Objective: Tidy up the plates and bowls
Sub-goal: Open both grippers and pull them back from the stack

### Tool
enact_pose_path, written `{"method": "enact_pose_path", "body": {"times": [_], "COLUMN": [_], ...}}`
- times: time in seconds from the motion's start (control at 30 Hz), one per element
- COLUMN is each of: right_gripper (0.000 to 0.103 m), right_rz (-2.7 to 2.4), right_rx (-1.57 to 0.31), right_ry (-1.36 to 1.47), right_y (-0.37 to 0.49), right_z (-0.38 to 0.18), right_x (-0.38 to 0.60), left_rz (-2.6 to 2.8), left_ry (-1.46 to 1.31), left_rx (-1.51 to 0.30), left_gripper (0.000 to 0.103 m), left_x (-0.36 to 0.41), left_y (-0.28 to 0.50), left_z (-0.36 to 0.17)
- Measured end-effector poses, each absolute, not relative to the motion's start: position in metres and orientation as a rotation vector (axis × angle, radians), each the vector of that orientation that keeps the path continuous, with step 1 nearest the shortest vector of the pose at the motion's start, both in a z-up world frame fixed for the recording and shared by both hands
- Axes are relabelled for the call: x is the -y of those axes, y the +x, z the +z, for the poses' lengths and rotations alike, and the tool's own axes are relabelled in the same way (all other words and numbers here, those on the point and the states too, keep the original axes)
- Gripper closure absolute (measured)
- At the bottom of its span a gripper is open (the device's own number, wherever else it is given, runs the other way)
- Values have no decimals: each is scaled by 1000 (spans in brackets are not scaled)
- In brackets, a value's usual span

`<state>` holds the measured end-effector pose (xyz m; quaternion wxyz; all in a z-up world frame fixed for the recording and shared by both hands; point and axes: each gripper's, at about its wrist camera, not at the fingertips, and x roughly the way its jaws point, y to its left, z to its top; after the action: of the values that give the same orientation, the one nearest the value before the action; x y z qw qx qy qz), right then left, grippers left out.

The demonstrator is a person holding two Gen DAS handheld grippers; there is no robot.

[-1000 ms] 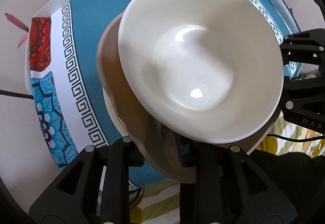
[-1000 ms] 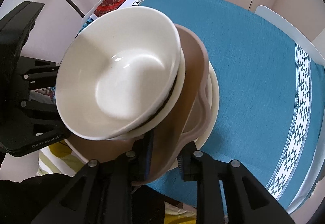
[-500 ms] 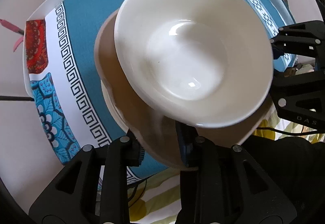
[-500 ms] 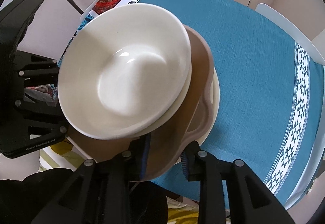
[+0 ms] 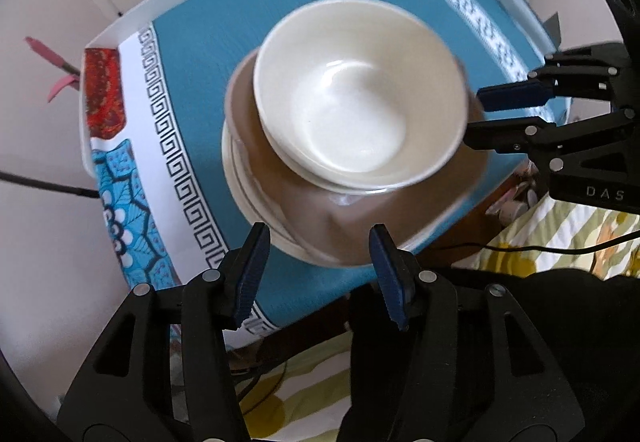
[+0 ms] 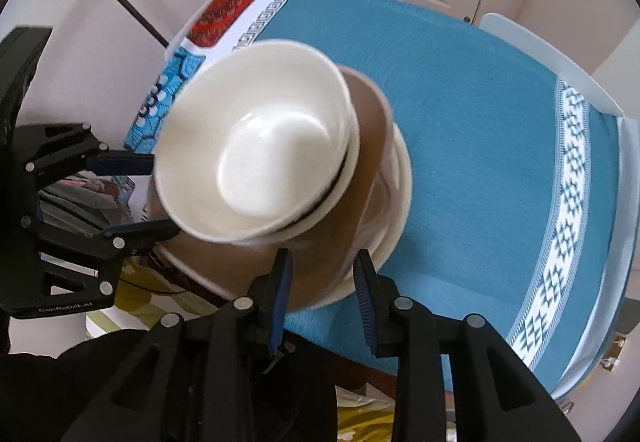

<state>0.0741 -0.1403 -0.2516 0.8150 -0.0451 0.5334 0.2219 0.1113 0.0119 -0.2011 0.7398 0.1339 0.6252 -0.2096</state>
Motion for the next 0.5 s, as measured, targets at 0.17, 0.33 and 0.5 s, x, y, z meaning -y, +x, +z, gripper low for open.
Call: {"method": "enact_pose_path", "body": {"times": [0.17, 0.33, 0.5], "right_gripper": [74, 74, 69], "right_rz": [452, 395, 323], "right_rx": [-1062, -907, -731], "right_ry": [-49, -6, 1], "right_y": [47, 9, -33], "right_z": [-228, -186, -145], "right_x": [156, 175, 186], "left_rz": [-427, -353, -273], "left_ry": [215, 117, 53], "left_rx": [-1285, -1085, -851], "left_gripper": [54, 54, 42], "left_x": [-17, -28, -32], "left_y": [92, 68, 38], "left_z": [-169, -111, -55]}}
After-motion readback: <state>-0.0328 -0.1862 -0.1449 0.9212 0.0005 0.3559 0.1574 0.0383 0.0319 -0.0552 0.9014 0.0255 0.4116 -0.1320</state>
